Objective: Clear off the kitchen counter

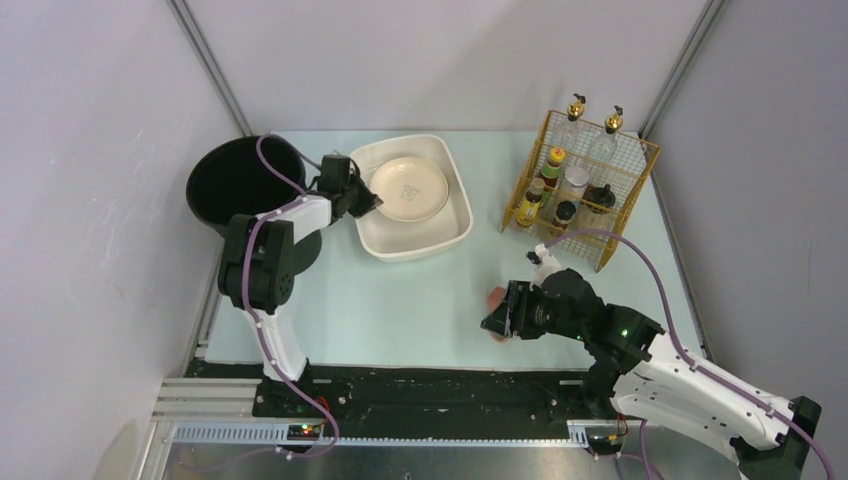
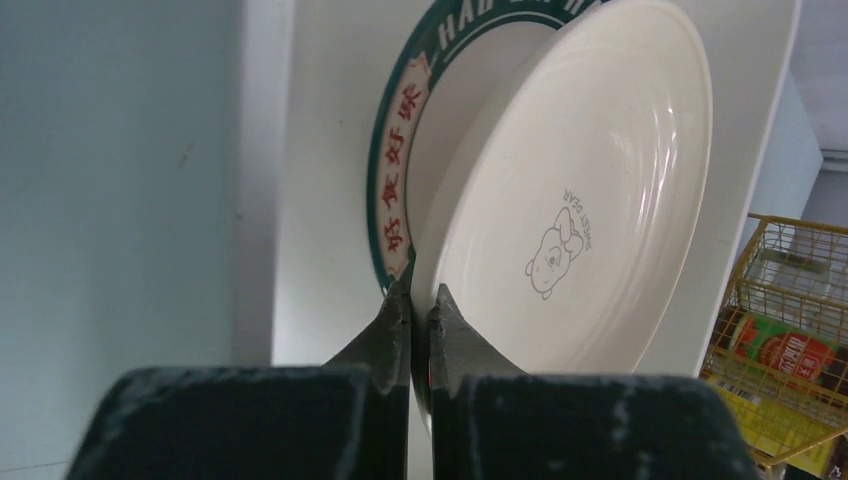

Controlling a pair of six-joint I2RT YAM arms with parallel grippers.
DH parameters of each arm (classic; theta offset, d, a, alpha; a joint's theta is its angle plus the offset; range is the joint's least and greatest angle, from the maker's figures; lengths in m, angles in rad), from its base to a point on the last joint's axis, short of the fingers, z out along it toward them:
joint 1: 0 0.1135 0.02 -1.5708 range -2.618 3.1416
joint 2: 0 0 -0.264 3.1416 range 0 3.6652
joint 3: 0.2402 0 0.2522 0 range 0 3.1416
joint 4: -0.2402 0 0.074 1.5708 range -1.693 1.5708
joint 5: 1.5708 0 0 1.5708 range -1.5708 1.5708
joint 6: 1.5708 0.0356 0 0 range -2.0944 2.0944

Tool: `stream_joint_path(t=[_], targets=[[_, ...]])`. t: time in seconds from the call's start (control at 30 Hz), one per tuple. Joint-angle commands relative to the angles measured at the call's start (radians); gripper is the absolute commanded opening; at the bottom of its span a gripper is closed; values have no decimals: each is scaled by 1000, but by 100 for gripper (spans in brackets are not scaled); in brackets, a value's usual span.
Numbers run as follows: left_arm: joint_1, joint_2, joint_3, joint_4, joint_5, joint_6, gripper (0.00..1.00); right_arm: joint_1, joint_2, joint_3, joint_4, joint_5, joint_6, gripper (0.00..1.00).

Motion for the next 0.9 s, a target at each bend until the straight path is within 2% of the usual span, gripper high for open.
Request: stream_joint_path(t=[0.0, 0.27, 0.33, 0.53, 0.63, 0.73, 0.87], targets=[[27, -58, -4, 43, 23, 4, 0, 19, 17, 2, 59, 13, 17, 55], [25, 17, 69, 43, 40, -6, 0, 38, 27, 2, 57, 29, 22, 55], [26, 40, 96, 41, 44, -14, 3, 39, 22, 2, 49, 35, 22, 55], [13, 91, 163, -2, 29, -23, 28, 37, 8, 2, 36, 43, 12, 57], [6, 103, 194, -25, 18, -11, 36, 36, 9, 2, 38, 42, 7, 59], [4, 95, 205, -46, 9, -5, 53, 34, 9, 1, 38, 40, 8, 59], [3, 58, 202, -69, 10, 13, 62, 31, 4, 2, 33, 39, 10, 59]])
